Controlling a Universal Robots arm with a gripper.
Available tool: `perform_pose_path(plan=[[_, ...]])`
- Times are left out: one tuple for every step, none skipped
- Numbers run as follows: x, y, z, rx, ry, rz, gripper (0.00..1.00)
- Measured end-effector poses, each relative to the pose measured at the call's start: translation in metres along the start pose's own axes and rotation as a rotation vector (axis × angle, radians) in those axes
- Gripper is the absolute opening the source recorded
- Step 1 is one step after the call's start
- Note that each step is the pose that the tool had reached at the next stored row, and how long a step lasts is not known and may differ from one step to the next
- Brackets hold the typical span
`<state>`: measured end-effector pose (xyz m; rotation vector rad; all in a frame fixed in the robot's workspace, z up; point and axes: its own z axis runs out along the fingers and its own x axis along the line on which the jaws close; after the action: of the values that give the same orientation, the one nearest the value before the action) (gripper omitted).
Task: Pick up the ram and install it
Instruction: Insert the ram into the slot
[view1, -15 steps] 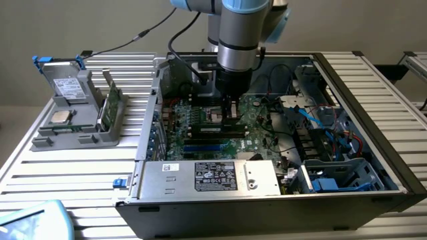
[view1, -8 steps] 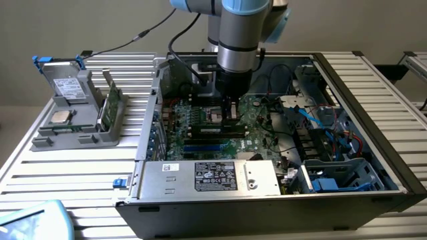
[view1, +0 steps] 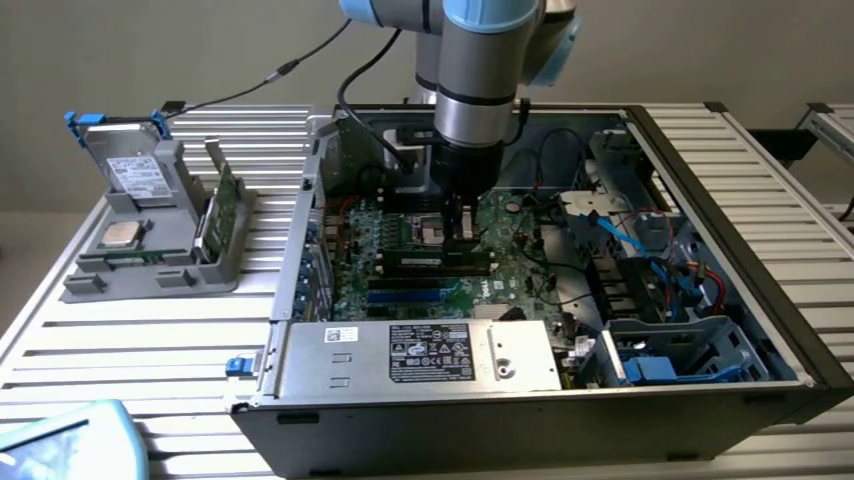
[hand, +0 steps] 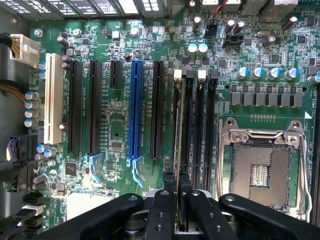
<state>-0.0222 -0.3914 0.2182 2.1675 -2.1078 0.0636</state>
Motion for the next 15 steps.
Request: perform_pose_path(plan=[[-0.0001,0.0000,0.0001,0.0000,0.0008,0.000,0.14],[-0.0001,-0.0001,0.0002,-0.0002,0.0017,0.000,0.14],[-0.0001,-0.0005,0.0002,-0.0006,0.0029,0.000,0.14],[-0.0002,-0.0010,0.0003,-0.0012,0.0042,0.000,0.14],[-0.0002,-0.0016,0.0002,-0.0029,0.0052,0.000,0.14],[-0.0003,-0.0021,0.0001,-0.0049,0.0058,0.000,0.14],[-0.0005,-0.0026,0.0000,-0.0068,0.0062,0.000,0.14],[-0.0004,-0.0026,0.0000,-0.0081,0.0066,-0.001,0.14],[-0.0005,-0.0027,0.0000,-0.0090,0.0069,-0.001,0.14],[-0.0005,-0.0027,0.0001,-0.0093,0.0075,-0.001,0.14],[-0.0006,-0.0027,0.0003,-0.0094,0.0085,-0.001,0.14],[-0.0006,-0.0028,0.0005,-0.0094,0.0099,-0.001,0.14],[-0.0006,-0.0027,0.0006,-0.0094,0.0110,0.000,0.14],[-0.0006,-0.0027,0.0009,-0.0094,0.0120,0.000,0.14],[-0.0006,-0.0027,0.0011,-0.0095,0.0133,0.000,0.14]])
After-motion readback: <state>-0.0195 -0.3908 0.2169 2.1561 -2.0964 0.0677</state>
